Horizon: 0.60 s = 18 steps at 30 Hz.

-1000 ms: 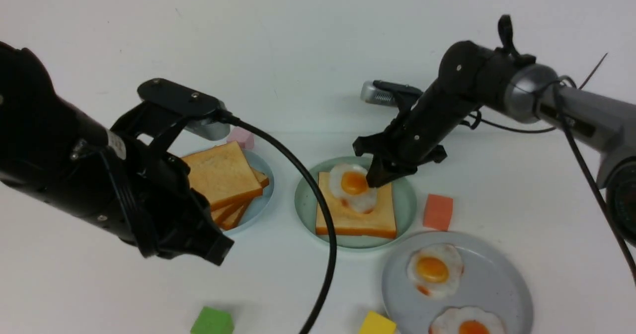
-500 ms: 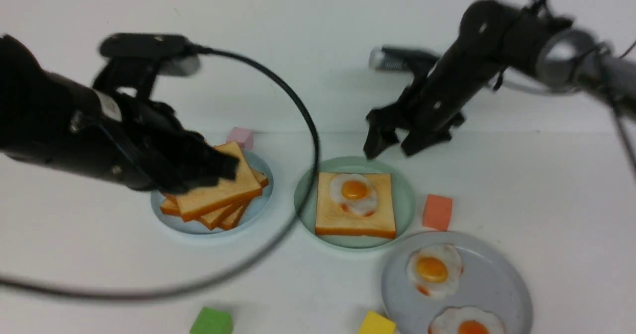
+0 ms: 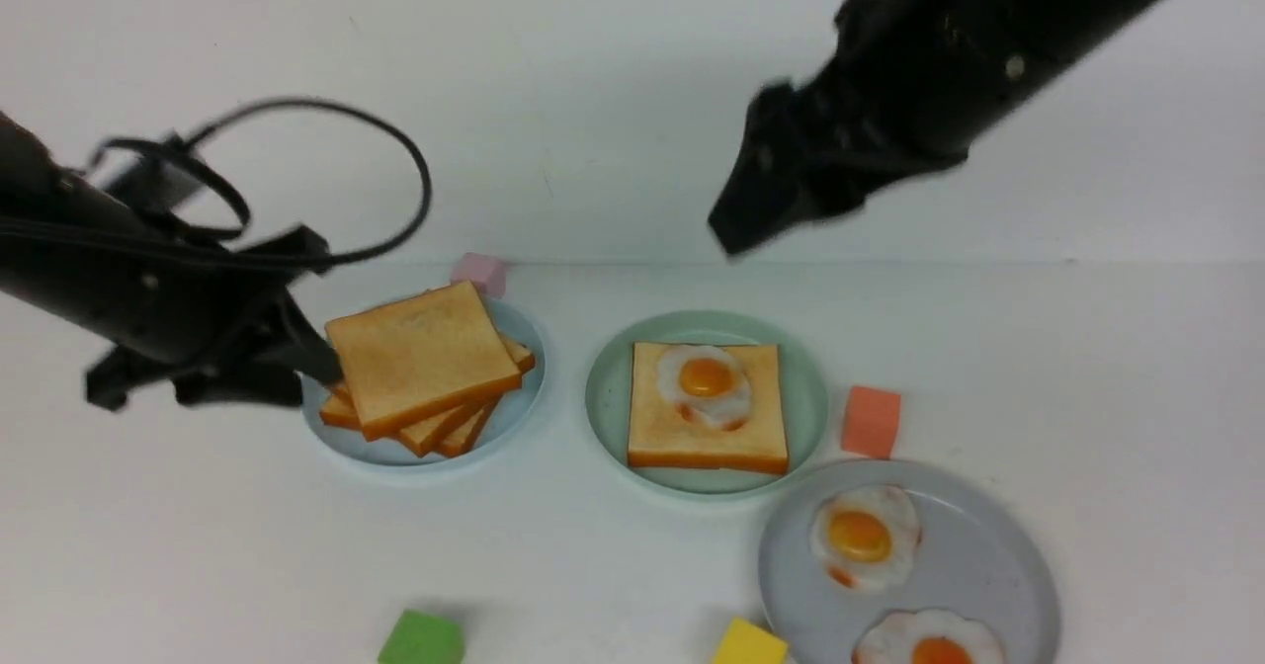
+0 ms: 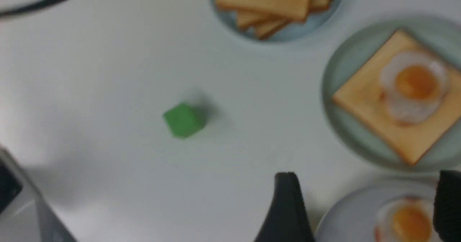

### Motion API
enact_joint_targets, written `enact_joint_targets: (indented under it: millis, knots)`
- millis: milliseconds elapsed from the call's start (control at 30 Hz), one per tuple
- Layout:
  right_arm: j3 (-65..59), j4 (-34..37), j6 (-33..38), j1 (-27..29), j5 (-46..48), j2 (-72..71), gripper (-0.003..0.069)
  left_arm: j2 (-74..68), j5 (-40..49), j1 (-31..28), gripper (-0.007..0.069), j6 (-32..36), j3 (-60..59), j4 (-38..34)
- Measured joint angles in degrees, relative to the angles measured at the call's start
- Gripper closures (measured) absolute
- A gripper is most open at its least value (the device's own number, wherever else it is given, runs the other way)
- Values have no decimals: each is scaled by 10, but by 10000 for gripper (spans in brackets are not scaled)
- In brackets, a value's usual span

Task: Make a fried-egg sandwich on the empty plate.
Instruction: Use the left arm to grab a slice of bread

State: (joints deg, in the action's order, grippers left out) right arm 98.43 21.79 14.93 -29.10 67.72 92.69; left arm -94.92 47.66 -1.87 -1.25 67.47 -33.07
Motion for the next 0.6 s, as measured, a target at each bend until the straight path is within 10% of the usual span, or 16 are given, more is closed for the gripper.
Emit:
enact_joint_targets:
  millis: [267, 600]
  knots:
    - [-153, 0, 0, -29, -34, -95, 138, -79, -76, 0, 116, 5, 19, -16]
    - [-165, -2, 0, -29, -37, -129, 138, -143, -134, 0, 146, 37, 20, -108]
